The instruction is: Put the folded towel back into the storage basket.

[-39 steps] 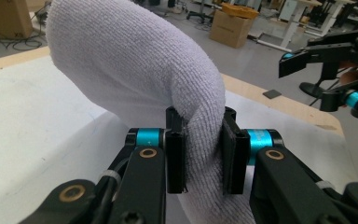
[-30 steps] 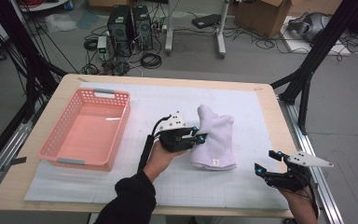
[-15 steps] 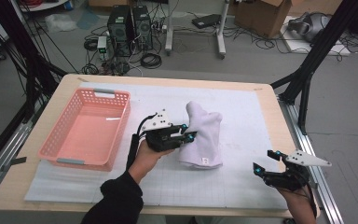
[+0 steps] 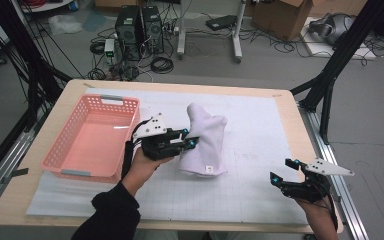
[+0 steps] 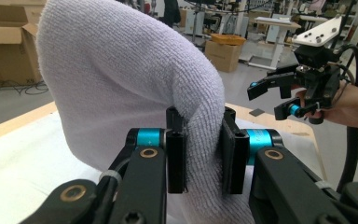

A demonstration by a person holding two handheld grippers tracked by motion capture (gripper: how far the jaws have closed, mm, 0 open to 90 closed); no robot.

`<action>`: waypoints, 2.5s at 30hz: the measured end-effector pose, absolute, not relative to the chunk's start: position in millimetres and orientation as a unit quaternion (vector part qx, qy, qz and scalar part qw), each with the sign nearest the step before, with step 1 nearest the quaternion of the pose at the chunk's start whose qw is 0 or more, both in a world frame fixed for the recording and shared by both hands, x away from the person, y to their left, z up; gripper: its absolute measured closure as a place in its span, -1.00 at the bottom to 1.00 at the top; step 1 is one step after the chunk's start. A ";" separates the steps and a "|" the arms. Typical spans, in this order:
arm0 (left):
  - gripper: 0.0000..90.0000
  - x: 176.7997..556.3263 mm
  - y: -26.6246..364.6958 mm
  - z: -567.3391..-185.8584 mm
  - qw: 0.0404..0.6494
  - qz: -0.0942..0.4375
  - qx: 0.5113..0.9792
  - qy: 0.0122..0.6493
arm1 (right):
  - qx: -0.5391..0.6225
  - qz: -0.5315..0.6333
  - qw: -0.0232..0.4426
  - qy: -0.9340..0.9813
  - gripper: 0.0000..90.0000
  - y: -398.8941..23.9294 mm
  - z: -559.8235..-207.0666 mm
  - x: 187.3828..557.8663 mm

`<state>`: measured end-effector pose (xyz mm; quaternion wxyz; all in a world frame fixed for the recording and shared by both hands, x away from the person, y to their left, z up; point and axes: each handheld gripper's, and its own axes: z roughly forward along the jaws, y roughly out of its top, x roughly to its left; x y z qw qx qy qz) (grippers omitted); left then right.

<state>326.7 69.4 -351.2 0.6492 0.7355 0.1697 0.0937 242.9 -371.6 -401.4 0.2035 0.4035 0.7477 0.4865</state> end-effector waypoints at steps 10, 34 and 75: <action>0.68 327.2 101.4 -343.4 0.660 0.109 0.721 0.180 | 0.401 0.485 0.204 0.750 -0.60 -366.8 -398.4 250.6; 0.68 325.2 189.0 -301.3 0.680 0.131 0.696 0.188 | 0.400 0.479 0.209 0.753 -0.60 -355.9 -390.7 258.0; 0.68 331.2 366.9 -301.9 0.686 0.156 0.657 0.272 | 0.412 0.444 0.225 0.763 -0.60 -336.6 -378.4 264.2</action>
